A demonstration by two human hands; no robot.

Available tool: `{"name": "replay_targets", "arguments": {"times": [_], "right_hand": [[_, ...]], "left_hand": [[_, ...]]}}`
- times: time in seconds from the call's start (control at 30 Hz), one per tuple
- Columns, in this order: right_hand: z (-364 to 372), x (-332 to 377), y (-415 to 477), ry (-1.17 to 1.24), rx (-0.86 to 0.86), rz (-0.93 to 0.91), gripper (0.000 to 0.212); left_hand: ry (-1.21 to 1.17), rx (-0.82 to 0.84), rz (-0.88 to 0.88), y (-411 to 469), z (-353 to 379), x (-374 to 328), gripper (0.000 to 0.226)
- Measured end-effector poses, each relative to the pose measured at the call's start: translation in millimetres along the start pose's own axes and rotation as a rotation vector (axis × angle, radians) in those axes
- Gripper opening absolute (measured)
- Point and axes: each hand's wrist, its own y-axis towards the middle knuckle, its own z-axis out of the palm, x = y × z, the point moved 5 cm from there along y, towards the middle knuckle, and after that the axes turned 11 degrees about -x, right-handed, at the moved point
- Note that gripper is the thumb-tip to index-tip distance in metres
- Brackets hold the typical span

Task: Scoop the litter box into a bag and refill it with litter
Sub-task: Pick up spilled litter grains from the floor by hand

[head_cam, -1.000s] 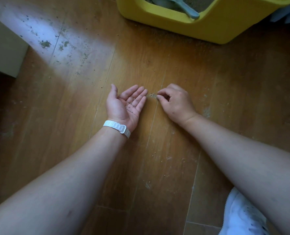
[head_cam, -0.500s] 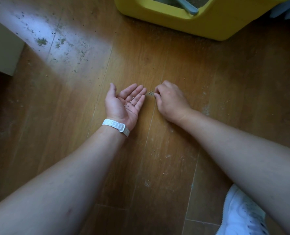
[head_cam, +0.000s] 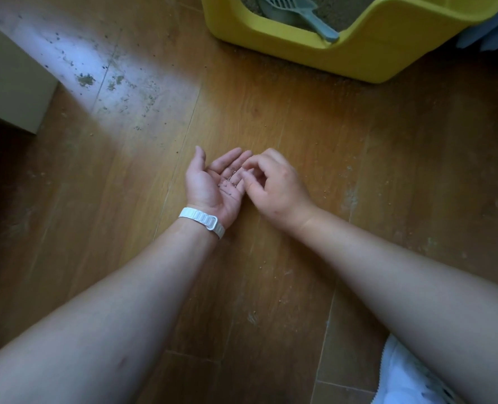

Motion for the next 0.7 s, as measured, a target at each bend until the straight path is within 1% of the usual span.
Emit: {"name": "replay_targets", "arguments": {"times": [0.1,0.17,0.27,0.33,0.43,0.53,0.7], "right_hand": [[-6.3,-26.2,7.3,-0.047,-0.085,0.119,0.013],[-6.7,-43.9,10.8,-0.119,-0.072,0.161,0.016],[-1.4,-53.6,13.4,-0.187,0.012,0.136,0.021],[2.6,-51.3,14.8,-0.195,0.040,0.101,0.021],[7.0,-48.6,17.9,-0.205,0.029,0.081,0.015],[9.6,-50.2,18.9,-0.214,0.001,0.097,0.010],[8.1,-51.0,20.0,-0.237,-0.009,0.125,0.012]], "left_hand": [[0.037,-0.007,0.013,0.2,-4.1,-5.2,0.072],[0.044,-0.018,0.023,1.0,-7.1,-8.6,0.073],[0.038,-0.021,0.031,2.6,-9.2,-12.9,0.073],[0.045,-0.018,0.036,3.2,-10.1,-14.4,0.073],[0.056,-0.021,0.034,3.6,-12.0,-13.8,0.072],[0.054,-0.024,0.027,4.7,-13.4,-12.5,0.071],[0.059,-0.026,0.025,6.7,-14.8,-12.8,0.071]]}}
